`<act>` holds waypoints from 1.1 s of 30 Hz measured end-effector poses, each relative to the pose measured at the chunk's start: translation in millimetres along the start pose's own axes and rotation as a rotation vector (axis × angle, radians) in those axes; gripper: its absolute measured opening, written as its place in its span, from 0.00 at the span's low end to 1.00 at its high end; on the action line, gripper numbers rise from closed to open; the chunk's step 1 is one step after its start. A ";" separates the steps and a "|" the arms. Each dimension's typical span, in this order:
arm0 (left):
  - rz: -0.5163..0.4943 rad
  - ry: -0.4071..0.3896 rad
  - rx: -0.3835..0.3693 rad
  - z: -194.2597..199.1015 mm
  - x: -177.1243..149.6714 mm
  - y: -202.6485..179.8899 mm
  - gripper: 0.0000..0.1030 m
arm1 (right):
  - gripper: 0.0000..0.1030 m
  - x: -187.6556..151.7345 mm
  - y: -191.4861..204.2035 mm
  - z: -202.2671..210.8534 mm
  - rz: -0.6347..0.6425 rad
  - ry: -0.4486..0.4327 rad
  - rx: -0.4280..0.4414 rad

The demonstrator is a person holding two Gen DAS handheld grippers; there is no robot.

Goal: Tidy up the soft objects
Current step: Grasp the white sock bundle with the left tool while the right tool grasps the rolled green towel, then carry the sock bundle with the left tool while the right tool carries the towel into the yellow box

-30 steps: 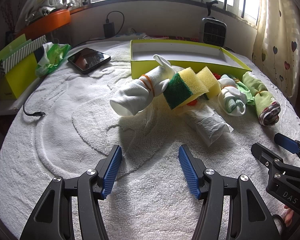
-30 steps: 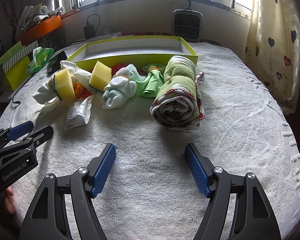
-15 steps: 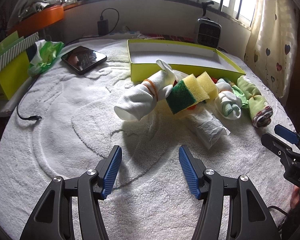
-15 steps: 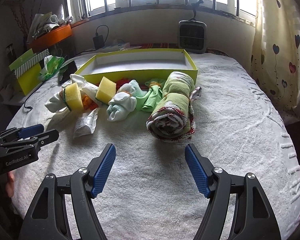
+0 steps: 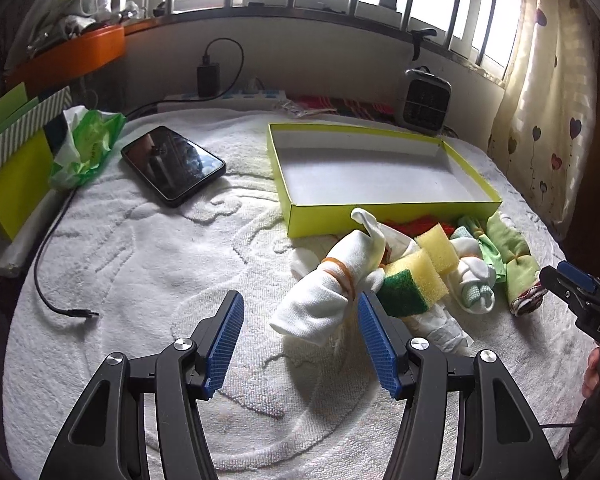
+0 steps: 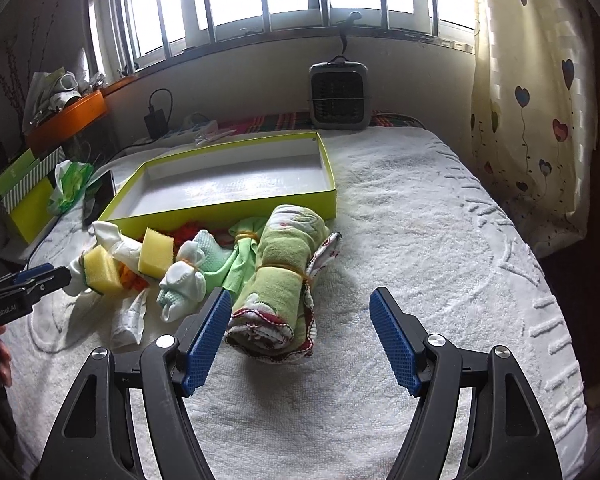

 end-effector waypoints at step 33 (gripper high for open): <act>-0.055 0.102 -0.148 -48.5 1.8 -21.4 0.30 | 0.40 1.6 3.2 -42.1 -0.053 0.107 0.130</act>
Point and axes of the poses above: each gripper's, at about its wrist camera, not at the fingertips, and z roughly against the way its jaws point, y to its left, x to its top, the point moved 8 cm from there along -z, roughly the way its jaws point, and after that the axes turned 3 degrees about z, right-handed, at the moved point
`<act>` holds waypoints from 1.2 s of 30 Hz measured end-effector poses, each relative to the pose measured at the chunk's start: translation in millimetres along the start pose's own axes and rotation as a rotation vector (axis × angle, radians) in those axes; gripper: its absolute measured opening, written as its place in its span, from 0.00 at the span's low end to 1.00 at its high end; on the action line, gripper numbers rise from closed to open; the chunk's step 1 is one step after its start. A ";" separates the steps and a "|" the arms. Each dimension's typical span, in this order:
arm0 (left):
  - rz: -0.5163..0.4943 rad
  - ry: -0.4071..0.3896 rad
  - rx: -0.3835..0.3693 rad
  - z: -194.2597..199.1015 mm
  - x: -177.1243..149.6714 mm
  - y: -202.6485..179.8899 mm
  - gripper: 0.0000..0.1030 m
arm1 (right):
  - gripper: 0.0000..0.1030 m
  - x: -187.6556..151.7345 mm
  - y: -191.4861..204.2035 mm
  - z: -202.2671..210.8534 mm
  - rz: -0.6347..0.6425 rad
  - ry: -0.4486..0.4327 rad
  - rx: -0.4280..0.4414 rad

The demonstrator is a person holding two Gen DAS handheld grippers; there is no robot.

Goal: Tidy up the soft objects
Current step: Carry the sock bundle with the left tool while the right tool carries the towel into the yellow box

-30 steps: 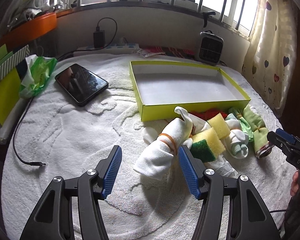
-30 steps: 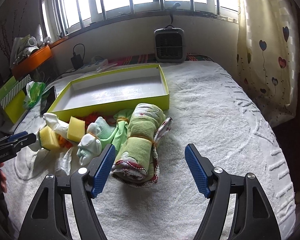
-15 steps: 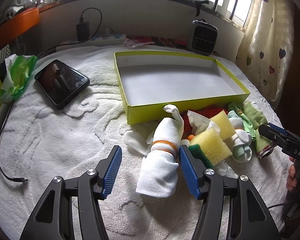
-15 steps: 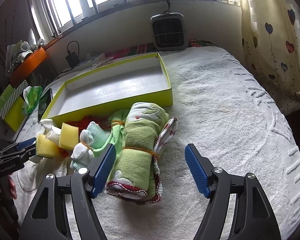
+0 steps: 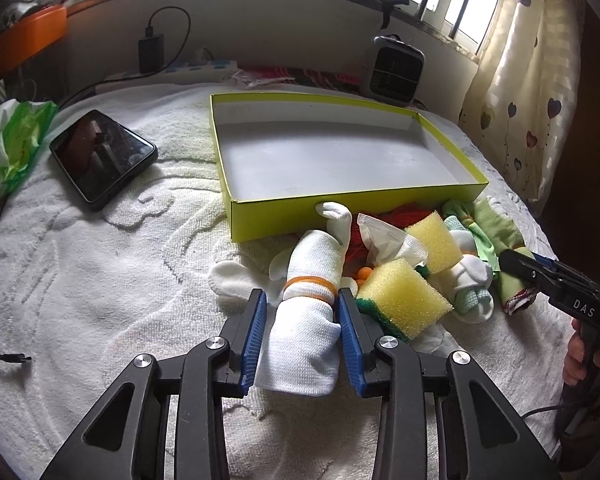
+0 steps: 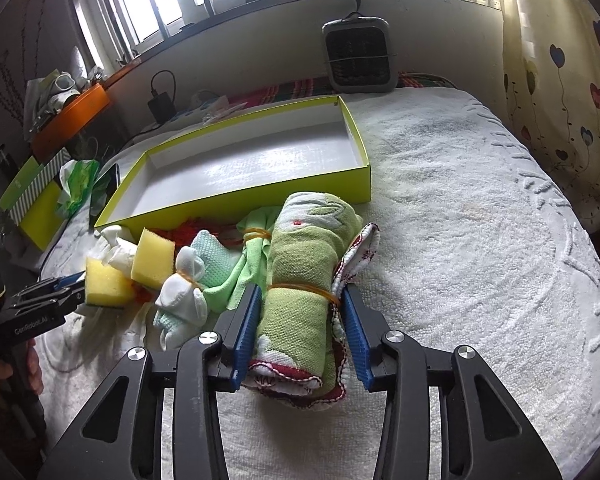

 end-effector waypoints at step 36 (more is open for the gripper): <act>0.060 -0.137 0.018 46.4 69.3 10.9 0.27 | 0.30 67.4 13.6 36.7 0.097 -0.128 -0.006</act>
Point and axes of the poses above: each gripper's, at about its wrist camera, not at the fingertips, and z roughly against the way its jaws point, y to its left, x to its top, the point moved 8 cm from there along -z, roughly the way its jaws point, and after that the axes turned 3 degrees about z, right-handed, at the moved point
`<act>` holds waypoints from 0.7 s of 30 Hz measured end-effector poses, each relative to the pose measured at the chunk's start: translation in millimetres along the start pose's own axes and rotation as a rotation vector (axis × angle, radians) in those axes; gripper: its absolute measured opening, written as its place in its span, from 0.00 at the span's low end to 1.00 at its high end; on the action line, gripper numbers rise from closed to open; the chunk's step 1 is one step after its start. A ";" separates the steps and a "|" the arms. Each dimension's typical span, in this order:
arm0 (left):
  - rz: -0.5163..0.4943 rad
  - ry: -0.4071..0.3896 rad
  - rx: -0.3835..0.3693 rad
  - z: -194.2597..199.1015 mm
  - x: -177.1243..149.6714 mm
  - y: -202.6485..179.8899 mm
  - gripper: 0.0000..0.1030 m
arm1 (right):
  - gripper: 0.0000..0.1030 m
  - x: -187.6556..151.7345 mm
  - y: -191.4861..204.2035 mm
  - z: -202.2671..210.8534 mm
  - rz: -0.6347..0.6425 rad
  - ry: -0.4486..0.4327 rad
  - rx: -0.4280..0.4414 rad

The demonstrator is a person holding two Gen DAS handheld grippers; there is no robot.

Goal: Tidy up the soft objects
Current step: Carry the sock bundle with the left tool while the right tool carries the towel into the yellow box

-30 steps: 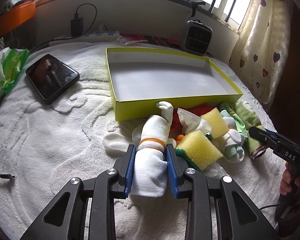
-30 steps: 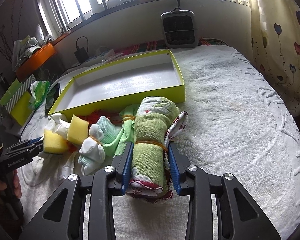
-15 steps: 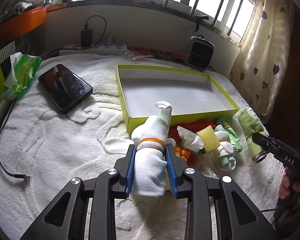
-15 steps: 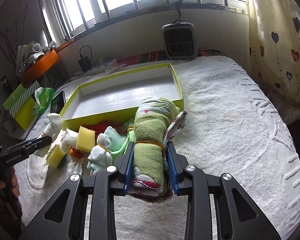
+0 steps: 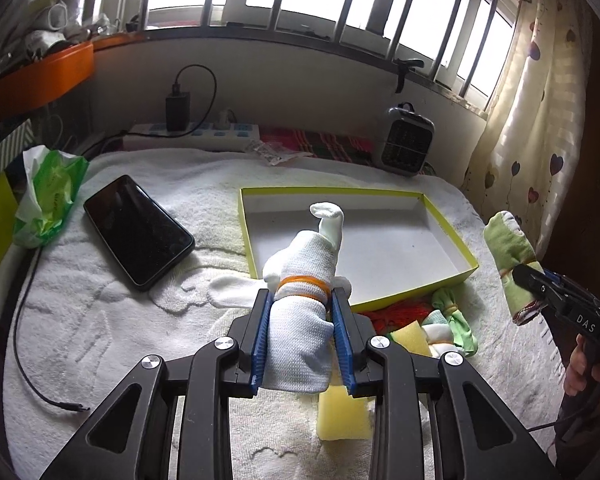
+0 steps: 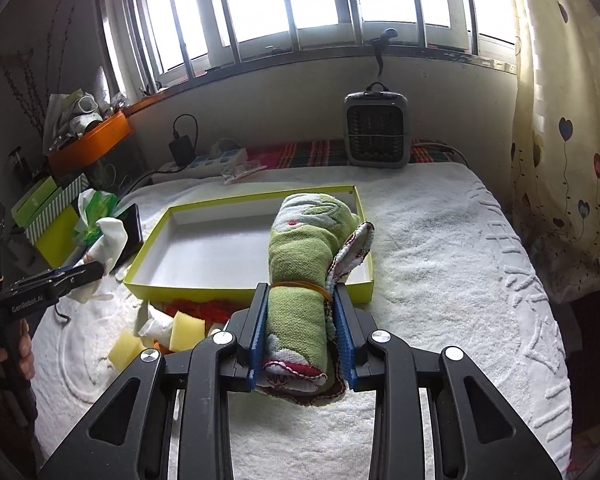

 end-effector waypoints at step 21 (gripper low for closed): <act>0.005 0.079 0.031 -70.8 27.7 3.3 0.27 | 0.30 33.2 -21.2 -82.2 0.016 0.105 0.002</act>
Point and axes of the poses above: each gripper's, at about its wrist camera, not at the fingertips, and z roughly against the way its jaws point, y to its left, x to its top, the point moved 8 cm from there along -z, roughly the way its jaws point, and after that the axes turned 3 degrees about z, right-handed, at the moved point
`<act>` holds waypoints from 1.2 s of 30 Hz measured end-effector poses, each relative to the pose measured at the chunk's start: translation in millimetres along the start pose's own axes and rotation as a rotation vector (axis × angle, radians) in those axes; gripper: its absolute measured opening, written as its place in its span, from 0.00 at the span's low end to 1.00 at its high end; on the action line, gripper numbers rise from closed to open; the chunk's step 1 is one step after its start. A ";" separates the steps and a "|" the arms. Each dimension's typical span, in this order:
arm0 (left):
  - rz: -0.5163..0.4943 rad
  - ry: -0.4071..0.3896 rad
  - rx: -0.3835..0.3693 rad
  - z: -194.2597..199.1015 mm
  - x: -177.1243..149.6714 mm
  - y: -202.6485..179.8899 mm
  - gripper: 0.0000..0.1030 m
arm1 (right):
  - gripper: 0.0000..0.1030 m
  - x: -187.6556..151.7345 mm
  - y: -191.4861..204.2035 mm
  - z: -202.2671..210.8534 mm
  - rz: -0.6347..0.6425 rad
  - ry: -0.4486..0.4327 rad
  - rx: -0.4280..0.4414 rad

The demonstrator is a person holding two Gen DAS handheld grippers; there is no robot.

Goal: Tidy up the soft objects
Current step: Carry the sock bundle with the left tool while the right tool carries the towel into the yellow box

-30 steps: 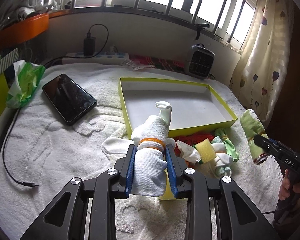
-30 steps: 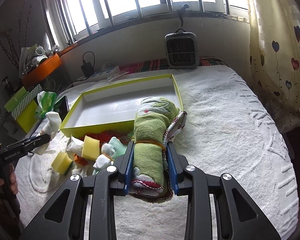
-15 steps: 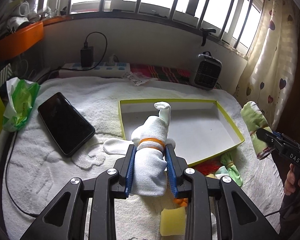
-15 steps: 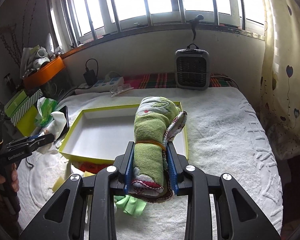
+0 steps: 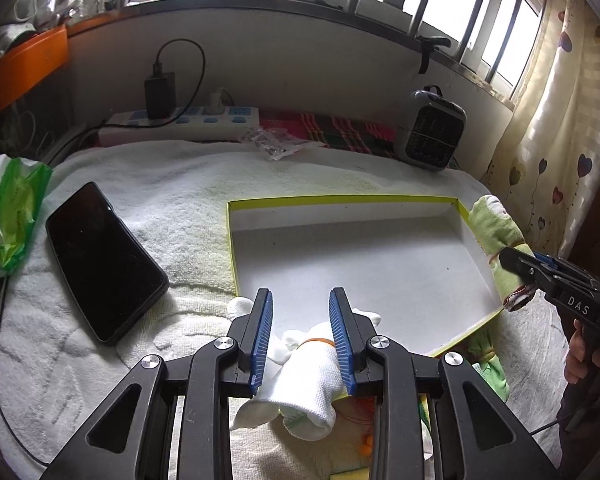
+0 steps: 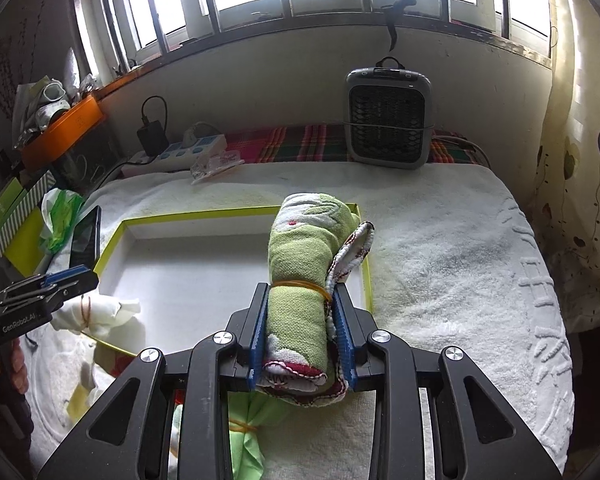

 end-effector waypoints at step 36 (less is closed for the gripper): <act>-0.050 0.015 0.008 -8.9 16.6 -18.5 0.26 | 0.31 8.5 8.7 -19.9 0.029 0.018 0.018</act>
Point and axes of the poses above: each gripper's, at about its wrist camera, not at the fingertips, and z roughly against the way its jaws point, y to its left, x to its top, the point moved 8 cm from there along -z, roughly the way its jaws point, and after that the axes turned 3 degrees about z, right-handed, at the moved point
